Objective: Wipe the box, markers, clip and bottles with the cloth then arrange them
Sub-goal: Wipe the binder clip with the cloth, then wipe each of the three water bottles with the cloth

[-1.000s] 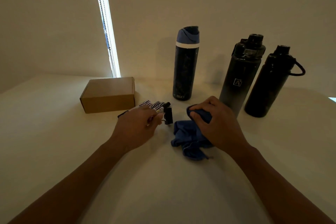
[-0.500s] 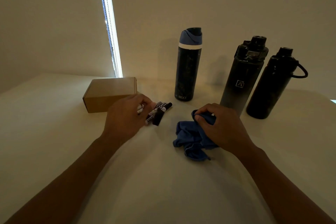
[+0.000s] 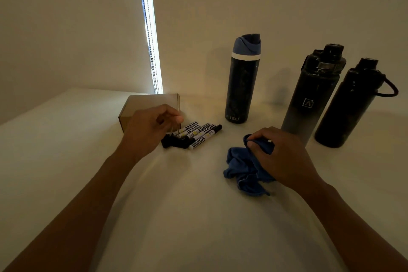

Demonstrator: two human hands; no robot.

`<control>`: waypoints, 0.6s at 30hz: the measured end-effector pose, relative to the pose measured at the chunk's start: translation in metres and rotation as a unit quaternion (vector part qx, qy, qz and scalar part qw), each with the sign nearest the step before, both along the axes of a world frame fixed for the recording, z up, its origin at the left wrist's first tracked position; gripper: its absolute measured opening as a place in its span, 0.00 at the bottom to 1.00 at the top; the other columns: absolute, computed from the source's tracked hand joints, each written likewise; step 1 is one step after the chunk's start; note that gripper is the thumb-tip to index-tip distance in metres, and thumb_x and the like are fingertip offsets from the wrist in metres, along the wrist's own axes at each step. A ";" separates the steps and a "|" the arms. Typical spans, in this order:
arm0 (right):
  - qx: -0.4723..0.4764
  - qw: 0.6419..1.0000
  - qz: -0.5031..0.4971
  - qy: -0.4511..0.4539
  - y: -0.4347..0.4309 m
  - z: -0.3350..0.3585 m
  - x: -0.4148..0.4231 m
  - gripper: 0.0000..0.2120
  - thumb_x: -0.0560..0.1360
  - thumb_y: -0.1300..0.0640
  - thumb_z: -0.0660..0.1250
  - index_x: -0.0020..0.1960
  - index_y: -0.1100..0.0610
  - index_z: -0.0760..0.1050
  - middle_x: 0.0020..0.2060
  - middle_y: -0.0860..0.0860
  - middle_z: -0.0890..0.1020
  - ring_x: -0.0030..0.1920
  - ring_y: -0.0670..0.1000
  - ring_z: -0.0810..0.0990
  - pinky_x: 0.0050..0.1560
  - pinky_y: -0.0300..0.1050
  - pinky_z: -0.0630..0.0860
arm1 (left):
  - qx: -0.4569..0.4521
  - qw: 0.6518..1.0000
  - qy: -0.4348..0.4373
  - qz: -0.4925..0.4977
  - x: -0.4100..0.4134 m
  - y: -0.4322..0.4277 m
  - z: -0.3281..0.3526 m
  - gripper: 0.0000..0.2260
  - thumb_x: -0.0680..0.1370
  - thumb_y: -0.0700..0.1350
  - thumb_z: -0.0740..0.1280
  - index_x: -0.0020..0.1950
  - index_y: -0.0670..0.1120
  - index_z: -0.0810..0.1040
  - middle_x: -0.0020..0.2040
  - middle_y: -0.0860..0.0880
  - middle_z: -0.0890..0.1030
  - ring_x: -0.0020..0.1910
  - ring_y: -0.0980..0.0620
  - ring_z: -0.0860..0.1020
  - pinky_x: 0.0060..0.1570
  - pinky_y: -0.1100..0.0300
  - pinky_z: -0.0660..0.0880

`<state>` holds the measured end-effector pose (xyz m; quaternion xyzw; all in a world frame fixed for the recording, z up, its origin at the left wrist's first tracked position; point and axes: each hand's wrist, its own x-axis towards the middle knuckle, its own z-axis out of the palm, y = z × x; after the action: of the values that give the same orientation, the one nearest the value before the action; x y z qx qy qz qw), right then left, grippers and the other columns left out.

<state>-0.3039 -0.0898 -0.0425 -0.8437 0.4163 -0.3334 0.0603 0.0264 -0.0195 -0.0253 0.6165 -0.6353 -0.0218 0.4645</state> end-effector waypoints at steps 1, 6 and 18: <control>-0.003 1.000 -0.001 -0.002 0.000 0.000 0.001 0.05 0.78 0.47 0.68 0.52 0.45 0.80 0.44 0.40 0.80 0.43 0.40 0.77 0.45 0.32 0.74 | 0.015 1.000 0.010 -0.020 0.000 -0.001 -0.002 0.04 0.79 0.51 0.74 0.50 0.52 0.85 0.41 0.56 0.85 0.42 0.60 0.83 0.42 0.73 0.74; -0.009 1.000 -0.012 -0.014 0.002 0.001 0.002 0.06 0.78 0.47 0.68 0.54 0.45 0.79 0.45 0.40 0.80 0.45 0.40 0.77 0.44 0.29 0.70 | 0.069 0.996 0.001 -0.059 0.004 -0.007 -0.012 0.02 0.80 0.52 0.72 0.49 0.56 0.83 0.44 0.58 0.85 0.46 0.55 0.83 0.50 0.62 0.78; -0.007 0.999 -0.030 -0.032 0.000 0.003 -0.001 0.07 0.78 0.47 0.68 0.55 0.46 0.79 0.48 0.40 0.80 0.47 0.41 0.78 0.50 0.38 0.77 | 0.056 0.998 0.014 -0.032 0.006 -0.006 -0.010 0.11 0.76 0.63 0.73 0.53 0.59 0.83 0.47 0.60 0.85 0.49 0.57 0.84 0.56 0.51 0.81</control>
<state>-0.3050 -0.0896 -0.0396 -0.8202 0.4373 -0.3644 0.0571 0.0322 -0.0256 -0.0354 0.6206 -0.6459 -0.0808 0.4372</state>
